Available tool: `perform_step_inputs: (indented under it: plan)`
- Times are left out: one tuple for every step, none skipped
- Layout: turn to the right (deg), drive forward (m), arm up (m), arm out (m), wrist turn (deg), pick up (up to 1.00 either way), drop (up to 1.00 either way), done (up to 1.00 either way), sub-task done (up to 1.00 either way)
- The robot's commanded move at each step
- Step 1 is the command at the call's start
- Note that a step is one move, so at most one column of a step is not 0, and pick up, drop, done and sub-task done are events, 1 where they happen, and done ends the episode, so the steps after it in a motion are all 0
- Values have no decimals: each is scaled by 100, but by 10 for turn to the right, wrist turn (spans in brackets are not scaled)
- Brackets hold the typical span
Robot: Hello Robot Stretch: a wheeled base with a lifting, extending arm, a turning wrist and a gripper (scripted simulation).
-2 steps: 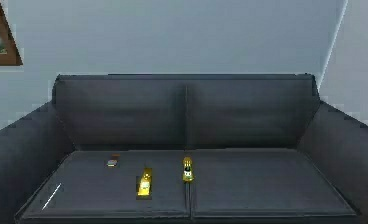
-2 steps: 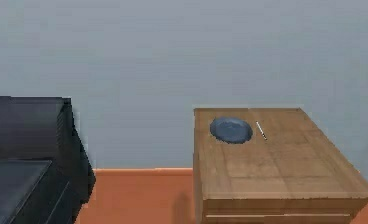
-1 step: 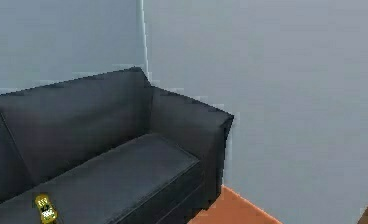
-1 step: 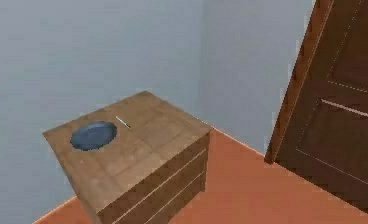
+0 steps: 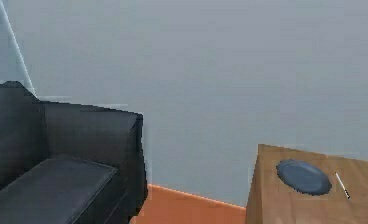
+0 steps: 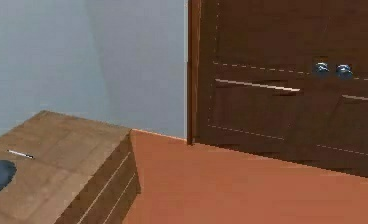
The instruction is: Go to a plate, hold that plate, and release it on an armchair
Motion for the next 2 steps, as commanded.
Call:
perform_step_inputs:
  plan:
    - [0,75,0,0,0,0,0,0,0]
    - [0,0,50,0,0,0,0,0,0]
